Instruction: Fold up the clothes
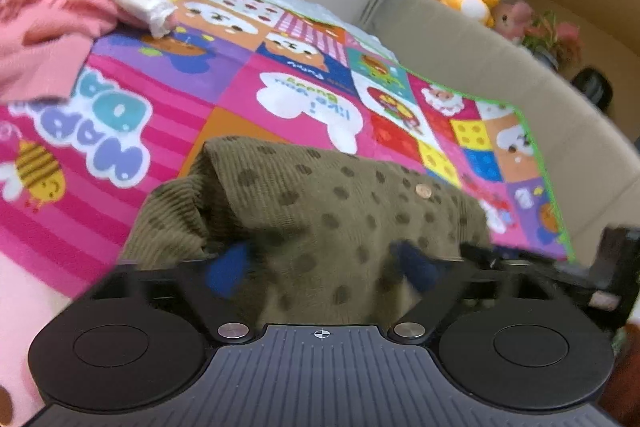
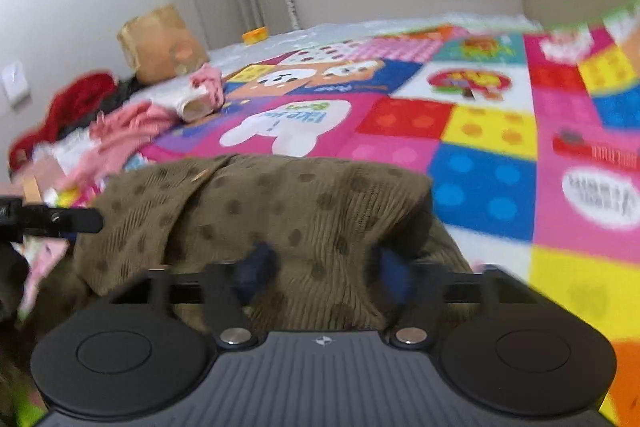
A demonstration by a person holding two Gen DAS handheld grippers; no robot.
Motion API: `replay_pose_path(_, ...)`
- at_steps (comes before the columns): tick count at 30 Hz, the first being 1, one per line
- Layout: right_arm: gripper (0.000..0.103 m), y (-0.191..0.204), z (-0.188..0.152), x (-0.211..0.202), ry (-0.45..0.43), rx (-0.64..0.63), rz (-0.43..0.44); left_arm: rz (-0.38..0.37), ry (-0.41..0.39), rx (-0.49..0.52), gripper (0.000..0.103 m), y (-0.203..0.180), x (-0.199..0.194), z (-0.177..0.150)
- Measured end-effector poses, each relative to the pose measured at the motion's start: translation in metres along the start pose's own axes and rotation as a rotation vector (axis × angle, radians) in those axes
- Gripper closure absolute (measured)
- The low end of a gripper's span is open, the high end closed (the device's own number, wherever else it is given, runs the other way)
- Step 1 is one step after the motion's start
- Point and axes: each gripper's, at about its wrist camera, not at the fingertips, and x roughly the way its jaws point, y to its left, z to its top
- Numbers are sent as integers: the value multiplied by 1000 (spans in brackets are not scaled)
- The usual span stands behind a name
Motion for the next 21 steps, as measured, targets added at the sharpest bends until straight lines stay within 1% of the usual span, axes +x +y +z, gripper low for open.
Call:
replay_pose_path(1, 76, 3, 2, -4, -13, -5, 12, 3, 0, 11, 55, -1, 1, 0)
replay_pose_path(2, 80, 4, 4, -9, -24, -4, 21, -3, -4, 21, 68, -2, -2, 1)
replay_pose_path(3, 81, 5, 7, -17, -38, -2, 32, -18, -10, 20, 79, -3, -8, 3)
replay_pose_path(5, 82, 10, 13, -35, -68, -10, 53, -47, -46, 36, 81, -11, -29, 9)
replay_pose_path(7, 83, 16, 16, -59, -93, -24, 80, -74, -81, 52, 82, -20, -50, 14)
replay_pose_path(10, 83, 23, 18, -95, -125, -40, 125, -108, -106, 87, 82, -35, -86, 9)
replay_pose_path(13, 82, 26, 5, -123, -117, -37, 163, -139, -128, 122, 82, -50, -120, 2)
replay_pose_path(16, 81, 31, -19, -134, -80, -65, 154, -126, -87, 149, 79, -55, -130, -29)
replay_pose_path(18, 78, 33, -41, -132, -38, -87, 122, -99, -31, 134, 78, -49, -122, -50)
replay_pose_path(19, 77, 33, -51, -129, -14, -93, 100, -81, -4, 128, 76, -45, -118, -61)
replay_pose_path(20, 73, 32, -61, -124, 12, -99, 71, -43, 22, 123, 75, -41, -112, -70)
replay_pose_path(21, 71, 31, -69, -120, 32, -108, 47, -7, 44, 120, 72, -37, -108, -78)
